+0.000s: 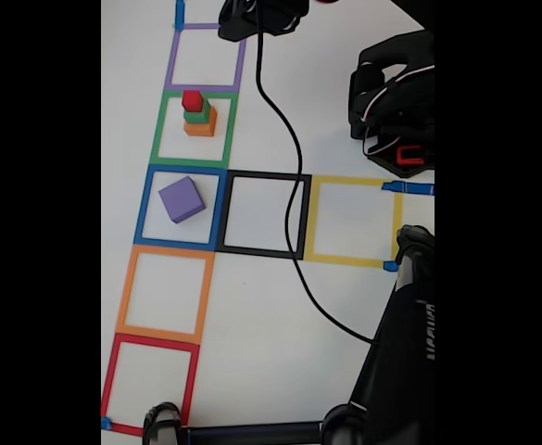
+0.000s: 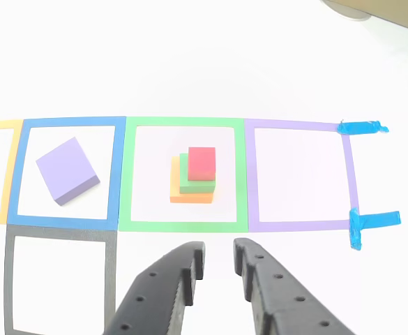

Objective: Tower of hanoi

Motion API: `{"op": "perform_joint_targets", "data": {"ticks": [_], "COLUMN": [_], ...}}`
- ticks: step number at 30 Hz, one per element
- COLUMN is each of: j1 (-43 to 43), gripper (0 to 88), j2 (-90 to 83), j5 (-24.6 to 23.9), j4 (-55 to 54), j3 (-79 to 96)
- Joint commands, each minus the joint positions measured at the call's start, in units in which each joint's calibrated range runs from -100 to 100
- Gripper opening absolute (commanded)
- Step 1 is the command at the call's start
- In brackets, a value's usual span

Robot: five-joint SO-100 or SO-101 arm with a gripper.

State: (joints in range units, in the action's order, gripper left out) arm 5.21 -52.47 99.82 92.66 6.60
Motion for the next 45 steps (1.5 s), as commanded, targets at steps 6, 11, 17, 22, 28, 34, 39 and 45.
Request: {"op": "perform_joint_targets", "data": {"ticks": [6,11,17,22,28,34,39,45], "j1": [5.72,6.49,6.68,6.01,6.39,7.06,6.59,6.49], "gripper": [2.0,12.3,23.7,29.0,28.5,28.1,28.0,27.8], "j2": [-0.78,-4.09,-8.53,-9.58,-4.74,4.39,14.24,24.09], "j5": [0.18,0.18,0.18,0.18,0.18,0.18,0.18,0.18], "j4": [0.7,-12.02,-34.61,-56.23,-78.17,-96.15,-110.96,-122.79], "j3": [2.22,17.77,39.22,54.77,66.4,73.31,77.04,78.77]}}
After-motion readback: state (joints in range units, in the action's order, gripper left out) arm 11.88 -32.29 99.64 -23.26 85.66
